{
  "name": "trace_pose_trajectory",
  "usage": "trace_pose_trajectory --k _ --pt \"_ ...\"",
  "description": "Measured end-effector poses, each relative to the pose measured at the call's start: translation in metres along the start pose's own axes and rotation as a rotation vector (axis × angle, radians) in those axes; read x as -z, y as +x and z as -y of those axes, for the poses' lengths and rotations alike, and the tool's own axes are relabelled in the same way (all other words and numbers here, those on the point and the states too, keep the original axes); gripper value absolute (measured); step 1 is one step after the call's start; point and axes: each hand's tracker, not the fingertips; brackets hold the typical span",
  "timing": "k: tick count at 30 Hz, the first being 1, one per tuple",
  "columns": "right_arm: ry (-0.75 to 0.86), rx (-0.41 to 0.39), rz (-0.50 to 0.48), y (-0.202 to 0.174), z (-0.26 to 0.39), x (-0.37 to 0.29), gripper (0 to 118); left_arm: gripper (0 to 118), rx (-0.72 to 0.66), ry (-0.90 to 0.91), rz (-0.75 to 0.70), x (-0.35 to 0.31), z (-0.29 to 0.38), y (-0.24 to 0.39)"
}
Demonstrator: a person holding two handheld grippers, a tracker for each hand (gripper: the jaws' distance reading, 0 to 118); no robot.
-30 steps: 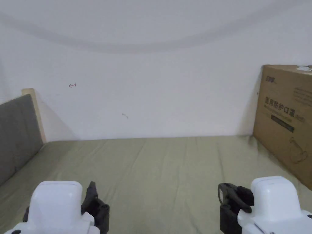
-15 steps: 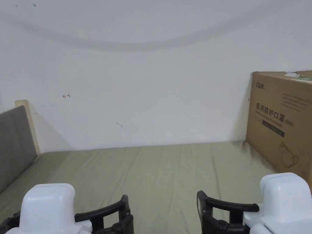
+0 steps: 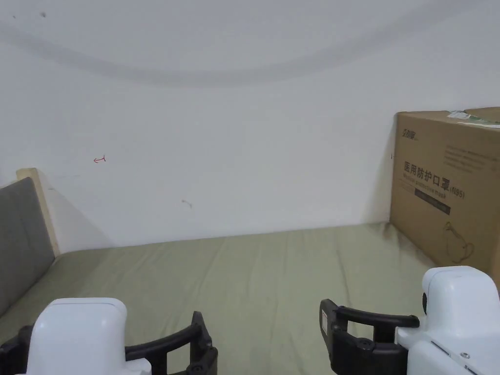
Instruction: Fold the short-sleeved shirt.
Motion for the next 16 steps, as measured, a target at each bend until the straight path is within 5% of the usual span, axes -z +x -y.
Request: trace_pose_trajectory --k 16 --pt "0.008 -0.006 -0.008 -0.0012 -0.0014 -0.0018 118 117 -0.054 0.012 0.022 -0.0001 -0.0031 0.003"
